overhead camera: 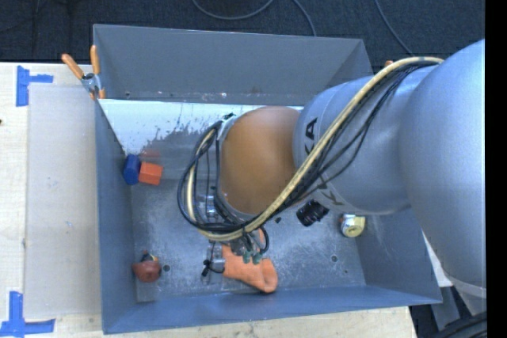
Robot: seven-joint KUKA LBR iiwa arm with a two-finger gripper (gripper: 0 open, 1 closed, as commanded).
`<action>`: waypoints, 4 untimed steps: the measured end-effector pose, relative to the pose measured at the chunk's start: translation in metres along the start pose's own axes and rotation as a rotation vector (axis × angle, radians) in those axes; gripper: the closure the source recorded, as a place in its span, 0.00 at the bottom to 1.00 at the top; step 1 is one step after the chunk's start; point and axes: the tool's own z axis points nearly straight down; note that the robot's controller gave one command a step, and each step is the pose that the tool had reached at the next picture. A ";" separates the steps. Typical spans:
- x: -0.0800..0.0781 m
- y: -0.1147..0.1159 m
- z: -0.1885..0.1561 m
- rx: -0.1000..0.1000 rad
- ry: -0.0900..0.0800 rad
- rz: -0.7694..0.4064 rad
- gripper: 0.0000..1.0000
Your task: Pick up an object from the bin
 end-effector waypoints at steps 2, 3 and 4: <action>-0.063 -0.047 0.006 0.001 0.000 0.067 0.00; -0.006 -0.079 0.013 0.000 0.004 -0.003 0.00; 0.012 -0.094 0.033 0.001 0.008 -0.179 0.00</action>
Offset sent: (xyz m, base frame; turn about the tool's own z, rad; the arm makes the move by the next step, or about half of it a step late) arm 0.0425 -0.0599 0.0026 0.0388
